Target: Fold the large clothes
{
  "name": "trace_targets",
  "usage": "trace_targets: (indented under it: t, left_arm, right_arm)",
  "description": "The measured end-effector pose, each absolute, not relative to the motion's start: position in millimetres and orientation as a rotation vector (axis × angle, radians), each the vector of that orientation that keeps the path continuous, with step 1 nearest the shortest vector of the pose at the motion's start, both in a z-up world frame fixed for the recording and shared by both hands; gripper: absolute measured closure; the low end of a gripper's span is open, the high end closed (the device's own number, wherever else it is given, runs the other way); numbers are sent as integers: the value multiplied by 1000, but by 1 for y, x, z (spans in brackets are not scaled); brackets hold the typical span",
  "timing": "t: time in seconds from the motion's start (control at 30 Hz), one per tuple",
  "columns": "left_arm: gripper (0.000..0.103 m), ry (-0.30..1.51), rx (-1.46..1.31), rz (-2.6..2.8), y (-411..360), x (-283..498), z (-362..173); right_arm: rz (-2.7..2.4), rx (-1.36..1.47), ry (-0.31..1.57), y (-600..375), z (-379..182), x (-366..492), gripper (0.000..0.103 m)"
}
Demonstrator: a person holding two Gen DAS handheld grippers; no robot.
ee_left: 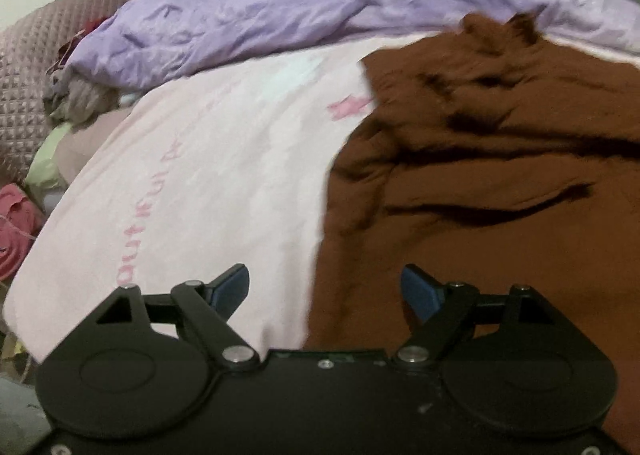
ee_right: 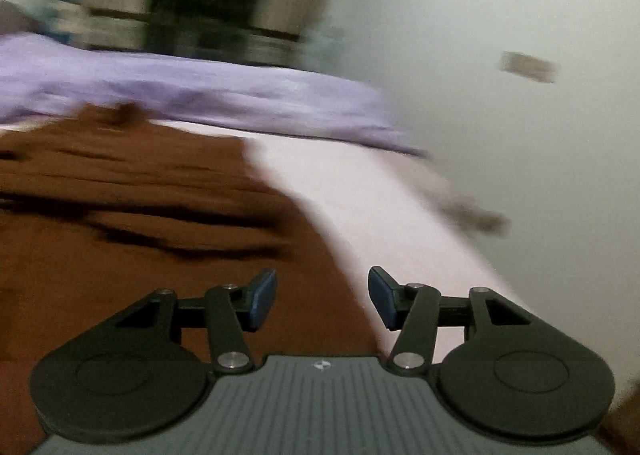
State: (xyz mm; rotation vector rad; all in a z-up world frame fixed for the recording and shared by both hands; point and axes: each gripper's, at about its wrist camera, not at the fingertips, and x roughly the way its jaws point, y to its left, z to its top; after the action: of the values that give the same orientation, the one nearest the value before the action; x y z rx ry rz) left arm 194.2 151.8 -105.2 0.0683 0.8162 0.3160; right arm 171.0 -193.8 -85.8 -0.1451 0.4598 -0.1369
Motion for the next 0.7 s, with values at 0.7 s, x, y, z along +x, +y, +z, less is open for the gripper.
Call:
trace_targets:
  t: [0.7]
  left_arm:
    - [2, 873, 11, 157, 95, 228, -141]
  right_arm:
    - [273, 18, 652, -141, -127, 202, 52]
